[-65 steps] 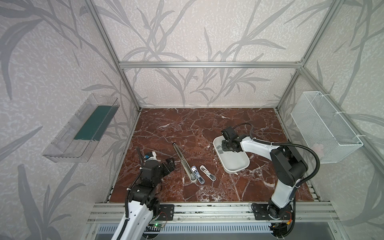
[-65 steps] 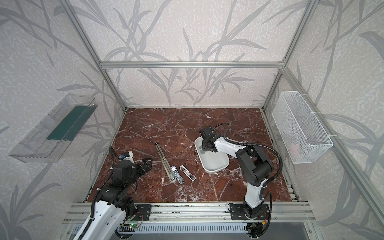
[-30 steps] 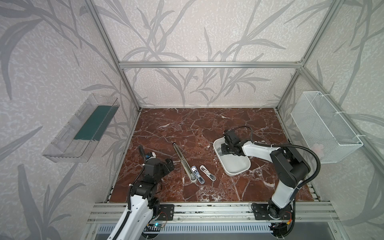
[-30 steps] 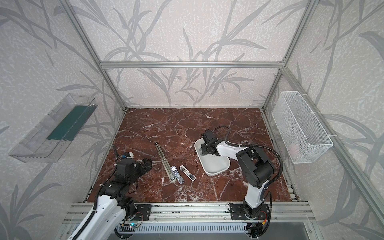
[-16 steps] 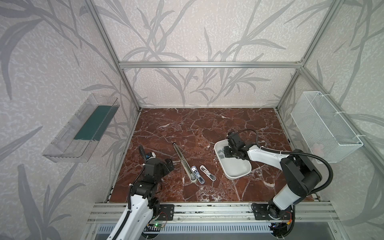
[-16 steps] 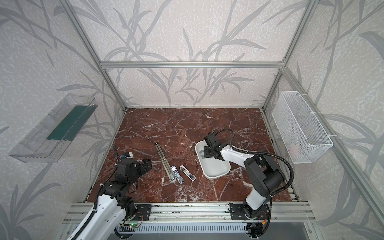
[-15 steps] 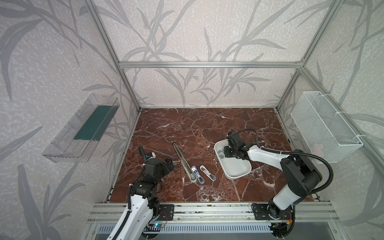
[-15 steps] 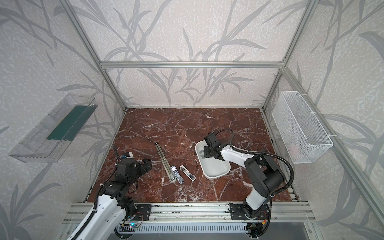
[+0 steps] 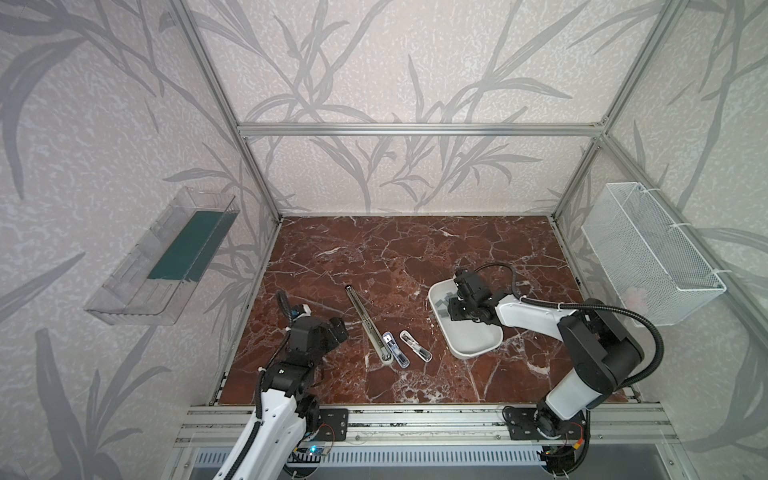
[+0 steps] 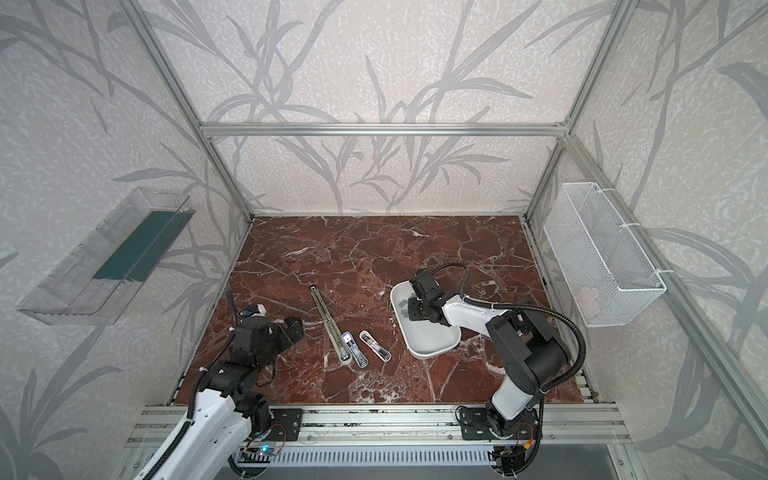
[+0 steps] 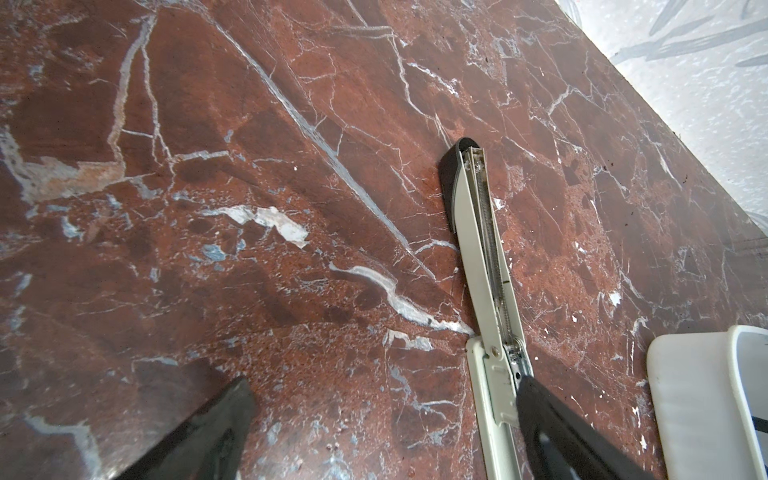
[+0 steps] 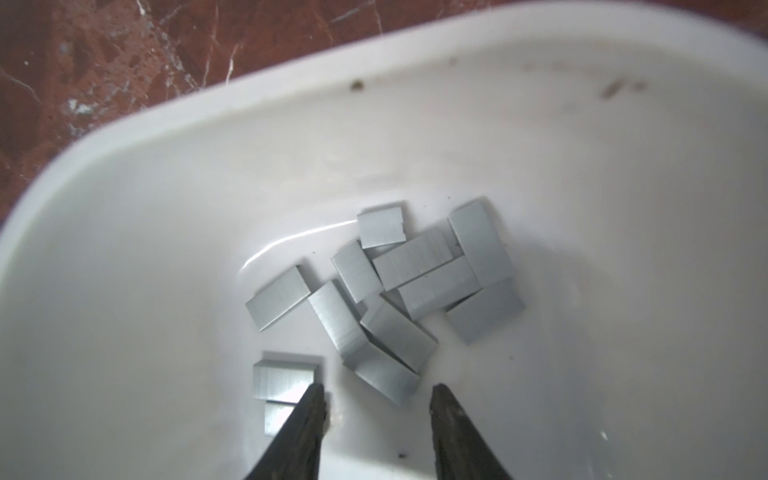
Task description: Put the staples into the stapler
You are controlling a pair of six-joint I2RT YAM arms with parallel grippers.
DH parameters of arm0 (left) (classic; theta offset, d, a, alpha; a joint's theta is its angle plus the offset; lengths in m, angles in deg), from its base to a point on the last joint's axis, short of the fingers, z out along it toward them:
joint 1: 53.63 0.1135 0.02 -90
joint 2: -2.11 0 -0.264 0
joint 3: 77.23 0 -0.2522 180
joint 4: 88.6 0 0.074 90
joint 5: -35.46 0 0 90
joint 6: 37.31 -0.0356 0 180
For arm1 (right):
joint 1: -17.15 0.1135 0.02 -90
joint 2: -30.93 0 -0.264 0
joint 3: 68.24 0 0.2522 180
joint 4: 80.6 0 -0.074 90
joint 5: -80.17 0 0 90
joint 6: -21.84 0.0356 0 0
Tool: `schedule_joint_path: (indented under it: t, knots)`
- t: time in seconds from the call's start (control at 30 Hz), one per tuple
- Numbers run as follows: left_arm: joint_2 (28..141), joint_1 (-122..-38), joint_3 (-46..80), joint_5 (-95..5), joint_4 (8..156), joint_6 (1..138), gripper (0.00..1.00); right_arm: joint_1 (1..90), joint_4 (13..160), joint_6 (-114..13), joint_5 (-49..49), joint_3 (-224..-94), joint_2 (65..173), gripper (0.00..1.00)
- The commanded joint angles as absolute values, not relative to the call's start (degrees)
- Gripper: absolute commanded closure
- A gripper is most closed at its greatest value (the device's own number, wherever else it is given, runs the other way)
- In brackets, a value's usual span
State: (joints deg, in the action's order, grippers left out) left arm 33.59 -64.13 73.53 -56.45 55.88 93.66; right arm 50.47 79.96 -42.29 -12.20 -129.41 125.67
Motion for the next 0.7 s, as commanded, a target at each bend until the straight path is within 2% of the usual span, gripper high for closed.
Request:
schedule_joint_path:
  t: [0.0,0.37,0.67]
  knots:
    - [33.37,-64.38,72.18,-58.05,56.64,93.56,0.01,50.65,82.38,-43.81,-11.23,-128.69,126.10,0.56]
    - [33.22,-64.36,72.22,-57.54,56.50,93.38,0.01,51.57,85.43,-43.18,-9.04,-125.87,124.83,0.58]
    - [32.25,-64.37,72.38,-57.37,56.14,93.38,0.01,51.56,83.97,-43.77,-13.20,-126.53,125.20,0.58]
